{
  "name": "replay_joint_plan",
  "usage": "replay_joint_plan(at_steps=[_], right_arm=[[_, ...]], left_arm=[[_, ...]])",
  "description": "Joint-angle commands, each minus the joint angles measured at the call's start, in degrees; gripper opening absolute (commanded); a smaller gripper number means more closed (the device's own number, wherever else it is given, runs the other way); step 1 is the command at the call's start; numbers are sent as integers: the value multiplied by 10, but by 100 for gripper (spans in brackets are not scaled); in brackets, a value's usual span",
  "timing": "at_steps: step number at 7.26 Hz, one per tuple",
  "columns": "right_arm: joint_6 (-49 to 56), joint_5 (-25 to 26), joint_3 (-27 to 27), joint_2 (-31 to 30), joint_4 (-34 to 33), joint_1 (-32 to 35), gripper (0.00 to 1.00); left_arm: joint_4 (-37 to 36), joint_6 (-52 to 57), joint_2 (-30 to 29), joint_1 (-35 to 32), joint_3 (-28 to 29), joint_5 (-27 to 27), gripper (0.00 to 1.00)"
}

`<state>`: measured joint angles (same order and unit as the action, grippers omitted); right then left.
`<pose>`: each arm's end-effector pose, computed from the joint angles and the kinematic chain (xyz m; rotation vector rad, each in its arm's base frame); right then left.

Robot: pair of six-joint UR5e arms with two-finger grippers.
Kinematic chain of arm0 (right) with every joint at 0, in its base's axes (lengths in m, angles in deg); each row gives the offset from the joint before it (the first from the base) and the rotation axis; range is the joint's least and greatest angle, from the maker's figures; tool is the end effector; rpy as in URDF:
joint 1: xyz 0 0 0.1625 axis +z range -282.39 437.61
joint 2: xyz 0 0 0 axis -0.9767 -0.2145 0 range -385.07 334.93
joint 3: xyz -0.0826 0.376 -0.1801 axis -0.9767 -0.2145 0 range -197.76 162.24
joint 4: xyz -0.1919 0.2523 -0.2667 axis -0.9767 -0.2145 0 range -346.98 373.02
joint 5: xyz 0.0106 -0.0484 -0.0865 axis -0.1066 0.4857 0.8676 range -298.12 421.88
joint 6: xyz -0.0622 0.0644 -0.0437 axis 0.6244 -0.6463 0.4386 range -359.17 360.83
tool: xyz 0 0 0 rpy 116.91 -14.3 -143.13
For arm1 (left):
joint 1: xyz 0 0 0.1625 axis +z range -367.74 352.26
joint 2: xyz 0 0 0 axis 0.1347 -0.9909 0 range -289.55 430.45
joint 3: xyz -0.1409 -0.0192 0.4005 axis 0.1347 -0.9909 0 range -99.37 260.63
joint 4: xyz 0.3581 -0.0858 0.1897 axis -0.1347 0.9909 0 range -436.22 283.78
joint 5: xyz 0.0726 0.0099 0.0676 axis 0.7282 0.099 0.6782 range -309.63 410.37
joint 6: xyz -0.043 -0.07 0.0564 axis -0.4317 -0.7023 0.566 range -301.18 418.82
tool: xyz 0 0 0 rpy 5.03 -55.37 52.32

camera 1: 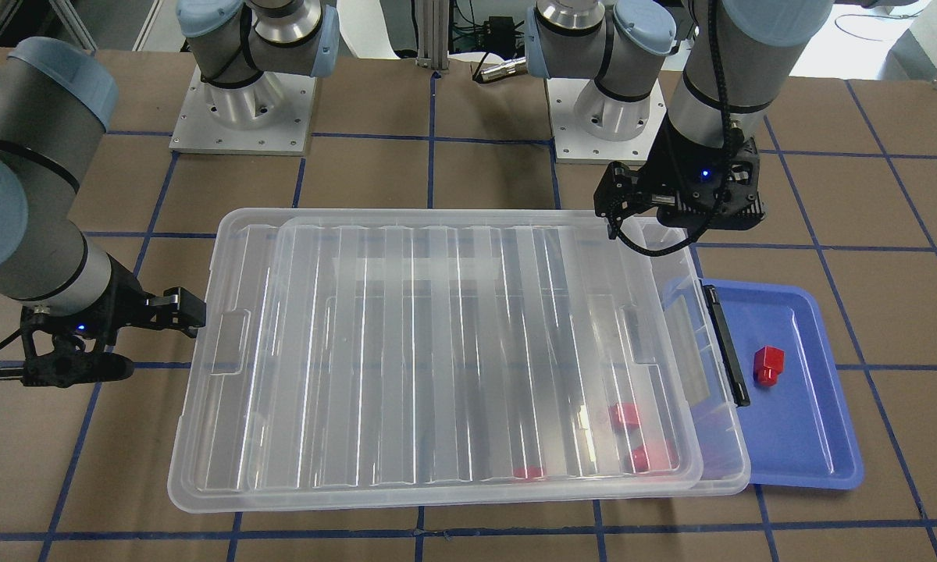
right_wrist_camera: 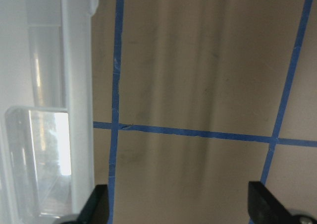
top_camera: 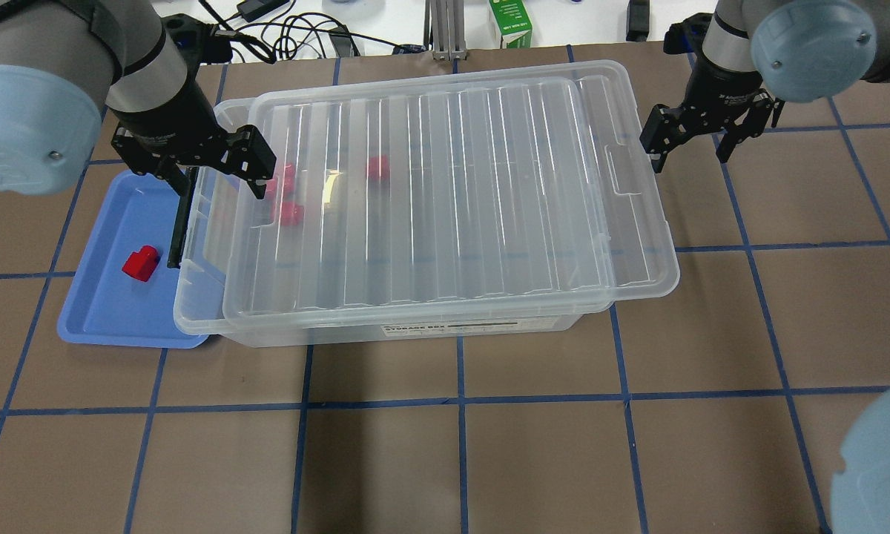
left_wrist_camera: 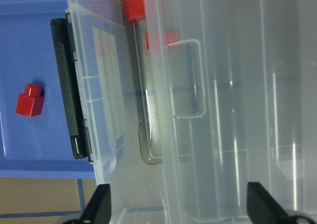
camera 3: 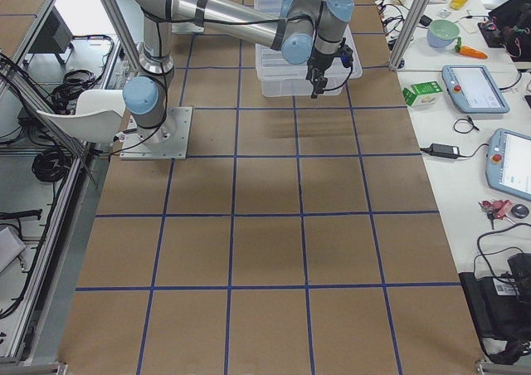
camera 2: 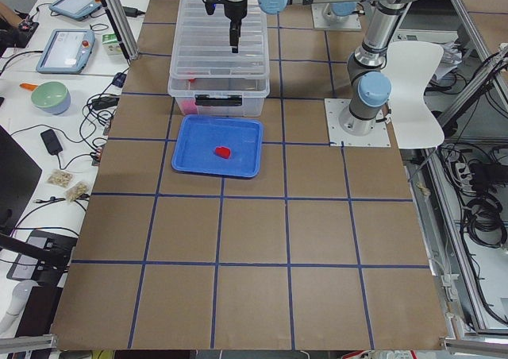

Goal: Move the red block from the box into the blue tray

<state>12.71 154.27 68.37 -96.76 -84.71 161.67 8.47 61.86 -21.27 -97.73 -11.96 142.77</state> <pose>0.0663 -0.6109 0.3576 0.1650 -3.1084 -0.1905 -0.1290 -0.5053 0.4601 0.0814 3.0983 -0.0254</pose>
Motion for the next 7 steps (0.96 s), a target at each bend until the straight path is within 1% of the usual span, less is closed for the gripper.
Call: replay_joint_plan(at_steps=[1,5,7], right_arm=[[-40,0,1,-2,0,29,100],[-47,1,-1,-2,-1,39,100],[-46,3,-21,-13,2,31,100]], left_arm=[[0,-5,10,2,4,-11,100],[0,-5,13,6,7,-19,100],[0,-5,15,6,6,-19,100]])
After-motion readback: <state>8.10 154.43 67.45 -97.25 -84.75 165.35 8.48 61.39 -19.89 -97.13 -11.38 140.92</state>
